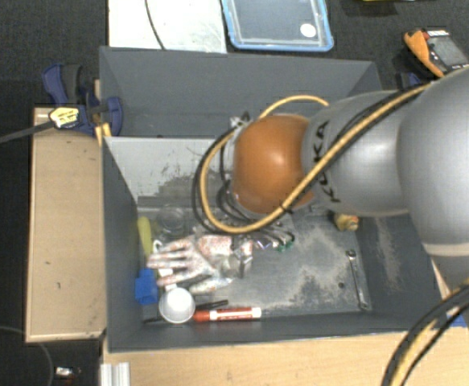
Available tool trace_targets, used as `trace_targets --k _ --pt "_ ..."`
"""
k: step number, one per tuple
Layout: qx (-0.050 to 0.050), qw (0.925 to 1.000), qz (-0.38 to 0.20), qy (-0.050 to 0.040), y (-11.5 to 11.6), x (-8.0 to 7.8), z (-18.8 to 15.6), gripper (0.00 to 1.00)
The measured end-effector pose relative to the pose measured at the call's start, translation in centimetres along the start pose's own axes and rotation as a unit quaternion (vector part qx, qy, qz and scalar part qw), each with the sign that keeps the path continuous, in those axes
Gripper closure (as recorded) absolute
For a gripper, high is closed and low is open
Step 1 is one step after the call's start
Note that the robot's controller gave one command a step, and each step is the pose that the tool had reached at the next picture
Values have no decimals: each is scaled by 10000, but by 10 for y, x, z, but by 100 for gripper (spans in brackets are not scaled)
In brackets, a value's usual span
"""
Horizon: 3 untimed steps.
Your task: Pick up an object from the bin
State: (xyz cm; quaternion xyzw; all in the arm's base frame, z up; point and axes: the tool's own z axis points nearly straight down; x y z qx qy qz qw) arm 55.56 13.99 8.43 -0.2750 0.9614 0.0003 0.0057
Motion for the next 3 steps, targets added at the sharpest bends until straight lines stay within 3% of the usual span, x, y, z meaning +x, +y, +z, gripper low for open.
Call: trace_targets --k 1,3 --pt "4 9910 -1341 -39 5 -5 13 100" --pt "-2 9912 -1320 -40 5 -5 -5 100"
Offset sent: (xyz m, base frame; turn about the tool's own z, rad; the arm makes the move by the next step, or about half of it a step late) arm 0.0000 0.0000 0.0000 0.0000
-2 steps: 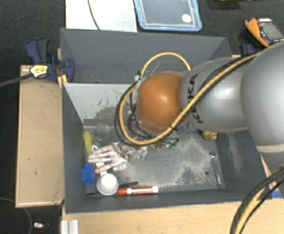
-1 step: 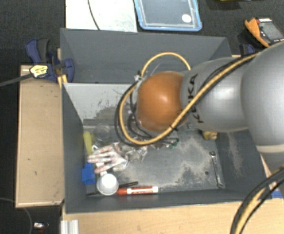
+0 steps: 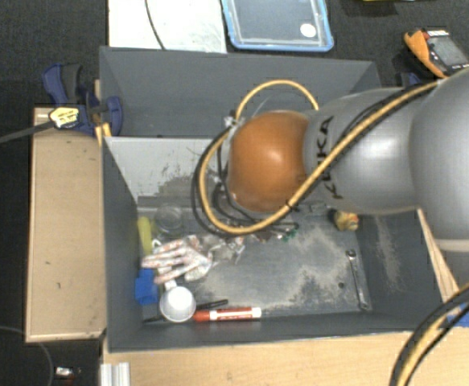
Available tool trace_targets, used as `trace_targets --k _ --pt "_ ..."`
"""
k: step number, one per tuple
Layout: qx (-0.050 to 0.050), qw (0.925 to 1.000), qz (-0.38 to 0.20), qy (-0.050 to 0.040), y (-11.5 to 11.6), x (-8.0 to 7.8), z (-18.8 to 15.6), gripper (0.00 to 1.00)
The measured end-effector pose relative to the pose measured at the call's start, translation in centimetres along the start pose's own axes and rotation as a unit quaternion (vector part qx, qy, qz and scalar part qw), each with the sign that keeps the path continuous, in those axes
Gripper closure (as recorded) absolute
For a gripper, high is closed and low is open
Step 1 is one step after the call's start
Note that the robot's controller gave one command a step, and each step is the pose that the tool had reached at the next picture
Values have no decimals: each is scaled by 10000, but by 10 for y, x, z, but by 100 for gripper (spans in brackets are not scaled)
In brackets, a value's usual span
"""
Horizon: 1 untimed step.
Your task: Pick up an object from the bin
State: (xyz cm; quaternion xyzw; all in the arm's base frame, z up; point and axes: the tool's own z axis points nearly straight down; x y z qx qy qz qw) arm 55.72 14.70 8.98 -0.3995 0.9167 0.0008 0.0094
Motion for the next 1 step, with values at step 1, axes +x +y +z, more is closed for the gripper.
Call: trace_targets --k 1 --pt "8 10000 12 -18 0 -1 -14 100"
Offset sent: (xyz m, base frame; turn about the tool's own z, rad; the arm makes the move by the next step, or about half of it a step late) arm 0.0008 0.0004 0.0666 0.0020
